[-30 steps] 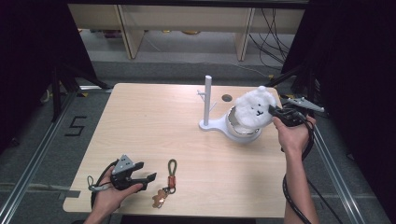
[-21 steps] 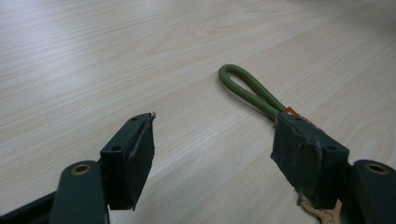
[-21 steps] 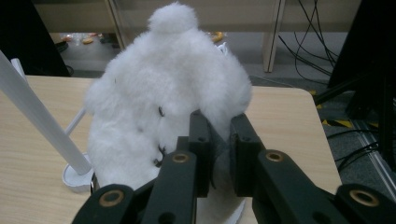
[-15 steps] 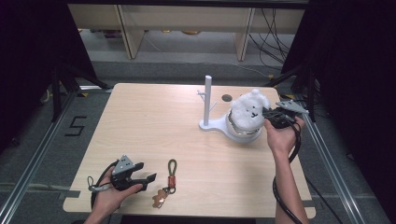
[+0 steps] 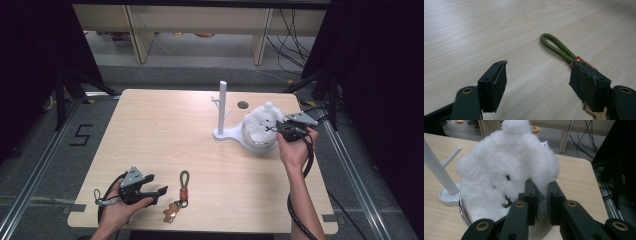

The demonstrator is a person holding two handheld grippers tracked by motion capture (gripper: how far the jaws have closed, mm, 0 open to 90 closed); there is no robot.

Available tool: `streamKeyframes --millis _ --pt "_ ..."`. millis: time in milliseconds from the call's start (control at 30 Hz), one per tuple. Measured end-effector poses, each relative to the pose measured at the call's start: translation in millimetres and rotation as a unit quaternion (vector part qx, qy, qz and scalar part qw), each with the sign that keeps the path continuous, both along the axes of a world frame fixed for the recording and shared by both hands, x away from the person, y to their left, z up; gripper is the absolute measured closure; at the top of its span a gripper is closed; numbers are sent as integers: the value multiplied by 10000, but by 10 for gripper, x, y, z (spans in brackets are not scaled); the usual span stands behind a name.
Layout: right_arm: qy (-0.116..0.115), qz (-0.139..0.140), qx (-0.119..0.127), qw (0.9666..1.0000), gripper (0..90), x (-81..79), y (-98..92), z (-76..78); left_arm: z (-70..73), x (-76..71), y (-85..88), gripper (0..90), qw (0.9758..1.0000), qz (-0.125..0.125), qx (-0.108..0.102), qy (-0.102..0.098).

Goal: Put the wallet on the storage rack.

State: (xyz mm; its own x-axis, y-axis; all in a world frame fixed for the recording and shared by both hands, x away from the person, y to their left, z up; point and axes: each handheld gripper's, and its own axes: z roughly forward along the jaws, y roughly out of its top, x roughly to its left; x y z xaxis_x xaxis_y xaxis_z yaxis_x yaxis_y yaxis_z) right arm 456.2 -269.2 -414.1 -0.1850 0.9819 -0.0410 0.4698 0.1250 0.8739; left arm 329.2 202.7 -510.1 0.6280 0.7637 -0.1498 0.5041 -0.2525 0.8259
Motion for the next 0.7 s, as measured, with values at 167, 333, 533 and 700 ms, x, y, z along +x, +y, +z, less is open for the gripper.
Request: streamKeyframes --millis 167,333,533,700 --pt "87 -1 -92 9999 807 7 -9 -64 7 -1 -5 294 10000 20 10 -32" --pt "257 -94 -30 9996 794 -9 10 -87 5 -5 -21 294 10000 54 -67 1" --pt "239 -11 -122 9996 715 2 -14 -70 20 2 -25 294 10000 -3 -42 -33" --pt "363 22 6 9993 589 -38 -25 -34 43 14 -61 296 10000 -50 -63 -59"
